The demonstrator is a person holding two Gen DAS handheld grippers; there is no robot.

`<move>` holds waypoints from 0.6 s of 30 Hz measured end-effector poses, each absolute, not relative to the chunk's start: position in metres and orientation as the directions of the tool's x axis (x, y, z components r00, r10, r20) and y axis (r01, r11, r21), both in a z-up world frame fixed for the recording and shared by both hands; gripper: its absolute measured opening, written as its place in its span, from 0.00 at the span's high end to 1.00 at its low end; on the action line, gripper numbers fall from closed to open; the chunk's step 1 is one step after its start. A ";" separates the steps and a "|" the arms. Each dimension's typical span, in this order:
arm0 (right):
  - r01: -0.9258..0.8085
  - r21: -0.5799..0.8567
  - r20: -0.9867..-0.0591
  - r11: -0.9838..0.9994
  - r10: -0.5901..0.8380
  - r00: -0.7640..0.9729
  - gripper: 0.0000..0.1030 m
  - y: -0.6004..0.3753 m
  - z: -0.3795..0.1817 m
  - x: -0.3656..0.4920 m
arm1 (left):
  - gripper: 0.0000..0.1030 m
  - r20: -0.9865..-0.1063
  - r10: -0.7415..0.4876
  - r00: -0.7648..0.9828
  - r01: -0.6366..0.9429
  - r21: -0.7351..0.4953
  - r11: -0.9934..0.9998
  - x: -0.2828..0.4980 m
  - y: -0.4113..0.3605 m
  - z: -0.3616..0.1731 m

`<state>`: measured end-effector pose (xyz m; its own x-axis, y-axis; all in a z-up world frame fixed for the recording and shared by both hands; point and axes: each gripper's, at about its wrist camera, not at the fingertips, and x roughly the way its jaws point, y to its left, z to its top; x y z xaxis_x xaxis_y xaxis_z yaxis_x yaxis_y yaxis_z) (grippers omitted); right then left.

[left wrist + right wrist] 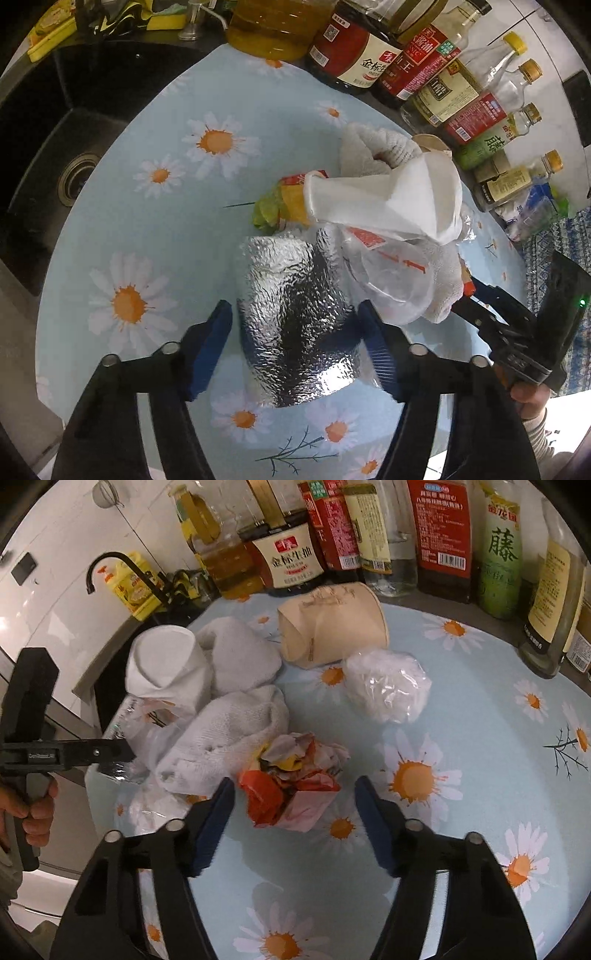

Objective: Collect trash
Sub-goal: 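Reach the left tool toward the foil cup while the right tool reaches toward the red paper, then grasp the foil-wrapped cup with the left tool while the right tool grasps the crumpled red paper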

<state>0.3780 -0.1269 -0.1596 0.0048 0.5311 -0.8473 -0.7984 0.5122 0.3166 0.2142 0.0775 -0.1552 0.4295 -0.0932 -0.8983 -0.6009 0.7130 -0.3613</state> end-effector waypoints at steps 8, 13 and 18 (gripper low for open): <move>-0.790 0.314 -0.845 0.526 0.534 0.020 0.56 -0.130 -0.158 0.382 | 0.42 -0.904 -0.069 0.423 -0.576 -0.327 0.749 0.217 0.072 -0.152; -0.786 0.315 -0.836 0.532 0.547 0.035 0.57 -0.134 -0.151 0.379 | 0.43 -0.907 -0.056 0.416 -0.572 -0.309 0.760 0.209 0.071 -0.149; -0.776 0.320 -0.828 0.543 0.559 0.050 0.57 -0.141 -0.142 0.374 | 0.43 -0.905 -0.052 0.421 -0.574 -0.311 0.758 0.198 0.073 -0.145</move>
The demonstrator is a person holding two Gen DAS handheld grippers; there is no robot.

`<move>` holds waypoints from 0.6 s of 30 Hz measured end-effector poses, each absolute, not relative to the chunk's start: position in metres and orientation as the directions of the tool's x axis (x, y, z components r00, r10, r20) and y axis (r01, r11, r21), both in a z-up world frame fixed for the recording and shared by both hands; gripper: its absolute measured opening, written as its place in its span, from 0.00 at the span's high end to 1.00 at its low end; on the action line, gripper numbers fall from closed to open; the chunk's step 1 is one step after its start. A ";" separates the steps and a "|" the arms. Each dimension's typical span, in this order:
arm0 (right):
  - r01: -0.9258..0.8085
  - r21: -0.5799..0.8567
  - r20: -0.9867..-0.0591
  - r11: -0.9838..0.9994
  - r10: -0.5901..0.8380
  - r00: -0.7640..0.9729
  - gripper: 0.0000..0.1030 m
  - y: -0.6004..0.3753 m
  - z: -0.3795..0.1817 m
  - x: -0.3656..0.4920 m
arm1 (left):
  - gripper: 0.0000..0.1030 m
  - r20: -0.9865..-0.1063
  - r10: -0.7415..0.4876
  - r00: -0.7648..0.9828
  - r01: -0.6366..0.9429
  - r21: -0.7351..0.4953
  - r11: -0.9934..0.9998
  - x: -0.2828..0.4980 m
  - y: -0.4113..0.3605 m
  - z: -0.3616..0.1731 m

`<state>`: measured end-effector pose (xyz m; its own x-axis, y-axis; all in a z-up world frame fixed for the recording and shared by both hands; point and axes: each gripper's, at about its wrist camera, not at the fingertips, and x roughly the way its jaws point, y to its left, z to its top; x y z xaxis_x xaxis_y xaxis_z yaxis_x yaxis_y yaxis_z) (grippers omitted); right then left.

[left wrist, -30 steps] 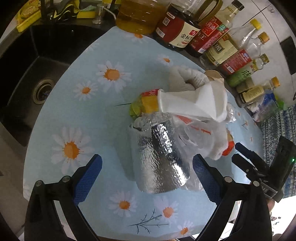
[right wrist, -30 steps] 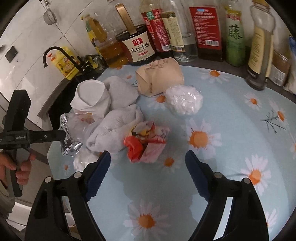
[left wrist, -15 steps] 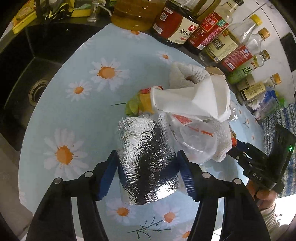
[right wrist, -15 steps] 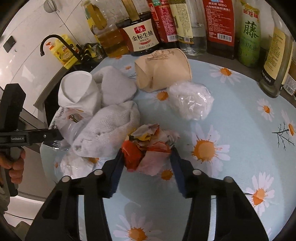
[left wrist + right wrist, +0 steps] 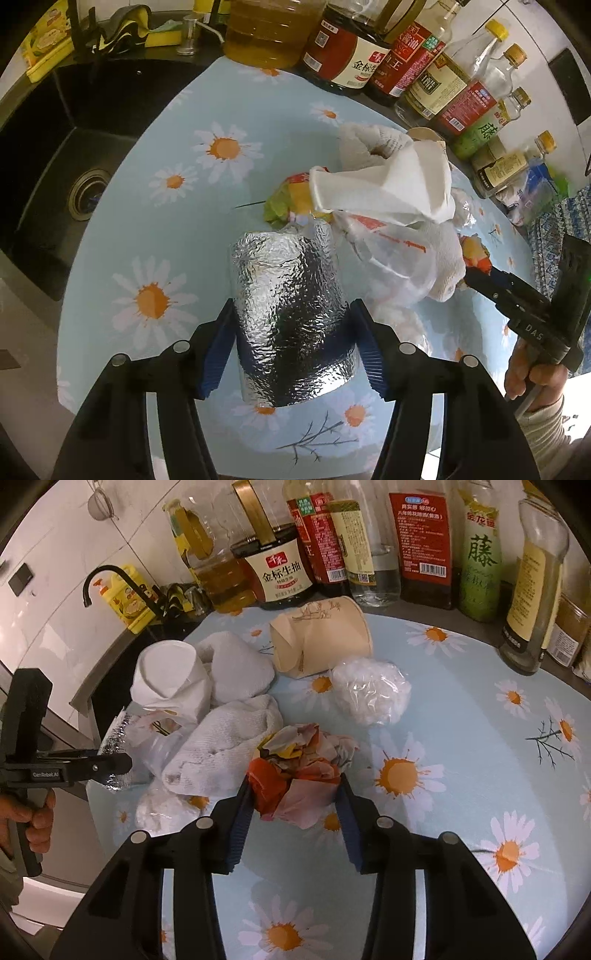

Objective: Collect trash
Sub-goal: 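Grasp the foil-wrapped cup with the left tool while the right tool grasps the crumpled red paper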

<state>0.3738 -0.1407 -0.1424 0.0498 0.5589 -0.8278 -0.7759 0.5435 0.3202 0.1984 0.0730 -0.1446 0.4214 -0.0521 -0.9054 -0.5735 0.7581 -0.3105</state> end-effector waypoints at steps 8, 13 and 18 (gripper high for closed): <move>-0.759 0.317 -0.821 0.569 0.565 0.081 0.57 -0.151 -0.127 0.352 | 0.43 -0.905 -0.043 0.422 -0.562 -0.299 0.771 0.183 0.074 -0.136; -0.749 0.285 -0.822 0.598 0.554 0.129 0.57 -0.160 -0.114 0.326 | 0.43 -0.895 -0.057 0.442 -0.526 -0.310 0.792 0.169 0.072 -0.130; -0.721 0.276 -0.822 0.636 0.544 0.166 0.57 -0.170 -0.102 0.297 | 0.43 -0.886 -0.081 0.456 -0.484 -0.324 0.813 0.150 0.071 -0.125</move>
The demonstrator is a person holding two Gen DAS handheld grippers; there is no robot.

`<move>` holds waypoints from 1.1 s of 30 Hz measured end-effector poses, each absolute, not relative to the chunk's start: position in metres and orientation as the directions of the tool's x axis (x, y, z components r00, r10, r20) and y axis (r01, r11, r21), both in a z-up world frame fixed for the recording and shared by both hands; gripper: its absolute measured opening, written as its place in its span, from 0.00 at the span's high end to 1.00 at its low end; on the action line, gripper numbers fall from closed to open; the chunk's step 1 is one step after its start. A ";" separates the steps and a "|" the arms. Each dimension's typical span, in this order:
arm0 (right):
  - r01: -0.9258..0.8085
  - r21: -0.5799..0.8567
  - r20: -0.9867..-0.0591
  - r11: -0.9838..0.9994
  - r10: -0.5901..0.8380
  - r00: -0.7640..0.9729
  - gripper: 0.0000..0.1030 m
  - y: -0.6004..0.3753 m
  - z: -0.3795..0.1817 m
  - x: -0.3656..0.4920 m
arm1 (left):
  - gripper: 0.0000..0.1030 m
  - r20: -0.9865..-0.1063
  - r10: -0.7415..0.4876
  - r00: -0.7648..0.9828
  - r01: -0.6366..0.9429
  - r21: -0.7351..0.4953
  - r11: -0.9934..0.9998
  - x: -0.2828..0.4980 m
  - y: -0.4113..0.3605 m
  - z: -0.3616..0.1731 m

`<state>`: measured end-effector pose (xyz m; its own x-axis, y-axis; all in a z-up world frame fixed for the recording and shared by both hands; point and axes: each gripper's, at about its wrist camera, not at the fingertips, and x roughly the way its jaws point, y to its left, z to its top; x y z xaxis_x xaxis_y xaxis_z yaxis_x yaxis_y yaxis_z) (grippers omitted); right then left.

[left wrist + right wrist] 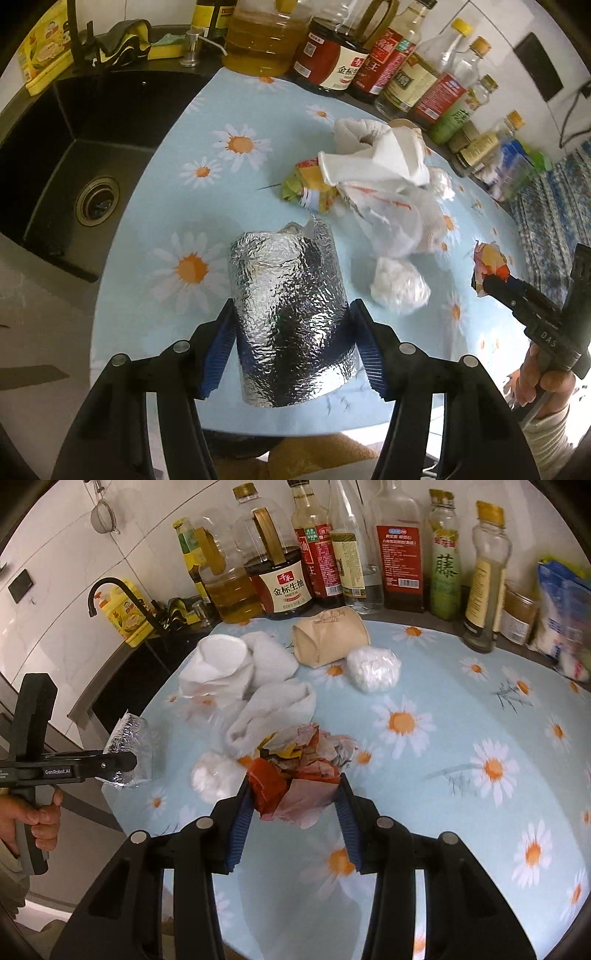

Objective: Collect trash
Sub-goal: 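Grasp the foil-wrapped cup with the left tool while the right tool grasps the crumpled red paper, then carry the foil cup in the left tool while the right tool carries the red paper down to the bin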

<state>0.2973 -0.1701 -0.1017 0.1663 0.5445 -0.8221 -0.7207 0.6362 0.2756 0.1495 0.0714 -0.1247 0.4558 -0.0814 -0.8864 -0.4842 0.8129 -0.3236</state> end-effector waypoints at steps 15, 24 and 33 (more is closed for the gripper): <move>-0.656 0.298 -0.821 0.693 0.537 0.194 0.57 -0.159 -0.087 0.203 | 0.44 -0.858 -0.183 0.480 -0.318 -0.365 0.875 0.094 0.064 -0.121; -0.643 0.309 -0.831 0.700 0.528 0.175 0.57 -0.141 -0.092 0.150 | 0.45 -0.844 -0.226 0.486 -0.262 -0.388 0.884 0.059 0.065 -0.126; -0.621 0.328 -0.846 0.712 0.514 0.143 0.57 -0.133 -0.112 0.097 | 0.47 -0.837 -0.288 0.465 -0.211 -0.421 0.882 0.019 0.061 -0.138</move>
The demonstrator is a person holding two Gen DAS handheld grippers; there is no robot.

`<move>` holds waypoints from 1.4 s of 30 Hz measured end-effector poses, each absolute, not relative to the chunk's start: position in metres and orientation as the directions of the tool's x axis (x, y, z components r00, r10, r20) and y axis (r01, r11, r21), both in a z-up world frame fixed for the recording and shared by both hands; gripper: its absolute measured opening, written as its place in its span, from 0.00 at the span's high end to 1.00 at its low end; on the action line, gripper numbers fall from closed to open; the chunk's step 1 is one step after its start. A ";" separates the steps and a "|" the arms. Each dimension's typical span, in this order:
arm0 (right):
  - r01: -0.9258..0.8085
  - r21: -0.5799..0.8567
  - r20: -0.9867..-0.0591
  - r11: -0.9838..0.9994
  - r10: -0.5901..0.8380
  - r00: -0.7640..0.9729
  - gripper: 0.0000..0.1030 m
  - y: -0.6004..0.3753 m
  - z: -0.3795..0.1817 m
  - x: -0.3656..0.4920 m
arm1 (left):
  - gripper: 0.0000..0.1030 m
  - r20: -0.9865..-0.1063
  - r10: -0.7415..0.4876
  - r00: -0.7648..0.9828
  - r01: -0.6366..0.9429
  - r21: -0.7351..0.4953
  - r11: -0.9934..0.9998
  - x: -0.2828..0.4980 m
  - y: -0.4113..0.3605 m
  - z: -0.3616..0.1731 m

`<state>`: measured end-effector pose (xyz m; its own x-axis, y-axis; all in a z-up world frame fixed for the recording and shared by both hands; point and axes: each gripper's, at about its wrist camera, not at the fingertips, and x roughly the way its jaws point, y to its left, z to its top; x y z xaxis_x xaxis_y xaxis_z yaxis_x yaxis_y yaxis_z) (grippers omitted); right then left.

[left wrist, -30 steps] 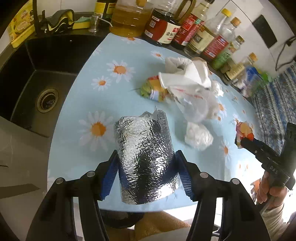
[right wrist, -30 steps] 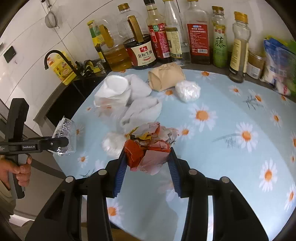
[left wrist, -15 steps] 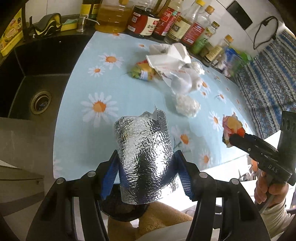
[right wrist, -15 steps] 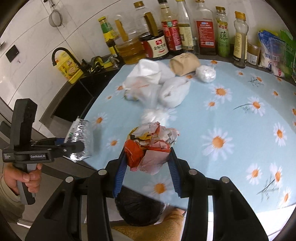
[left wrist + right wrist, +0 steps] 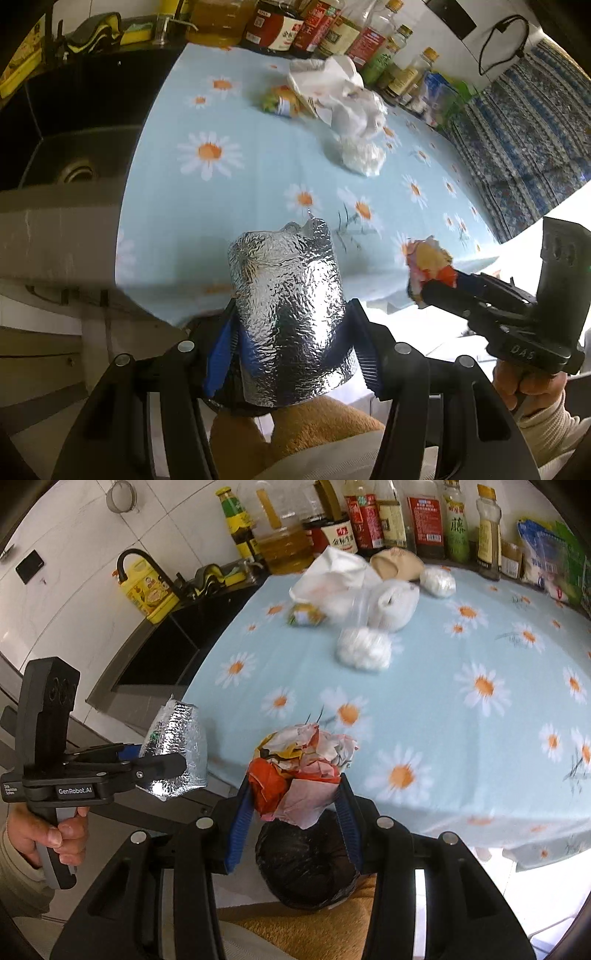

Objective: Collect trash
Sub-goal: 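Carry the foil cup in the left tool while the right tool carries the red paper down to the bin, then open both tools to drop the foil cup and red paper into the bin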

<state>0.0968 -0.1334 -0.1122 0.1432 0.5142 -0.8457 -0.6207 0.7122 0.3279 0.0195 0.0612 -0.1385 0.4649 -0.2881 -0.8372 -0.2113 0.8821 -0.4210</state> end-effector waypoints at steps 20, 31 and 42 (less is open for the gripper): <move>-0.521 0.350 -0.916 0.778 0.400 -0.019 0.57 -0.133 -0.224 0.036 | 0.47 -0.889 -0.385 0.249 -0.259 -0.444 0.858 -0.032 0.052 -0.260; -0.485 0.367 -0.926 0.794 0.364 -0.103 0.56 -0.141 -0.301 0.035 | 0.46 -0.905 -0.392 0.164 -0.277 -0.424 0.862 -0.028 0.039 -0.316; -0.441 0.359 -0.933 0.822 0.325 -0.153 0.56 -0.141 -0.352 0.039 | 0.43 -0.919 -0.379 0.109 -0.322 -0.393 0.861 -0.026 0.035 -0.365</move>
<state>0.0390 -0.1413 -0.3518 -0.1528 0.3253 -0.9332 -0.4412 0.8225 0.3590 -0.0257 0.0351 -0.3645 0.1087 -0.3789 -0.9190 -0.3215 0.8614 -0.3932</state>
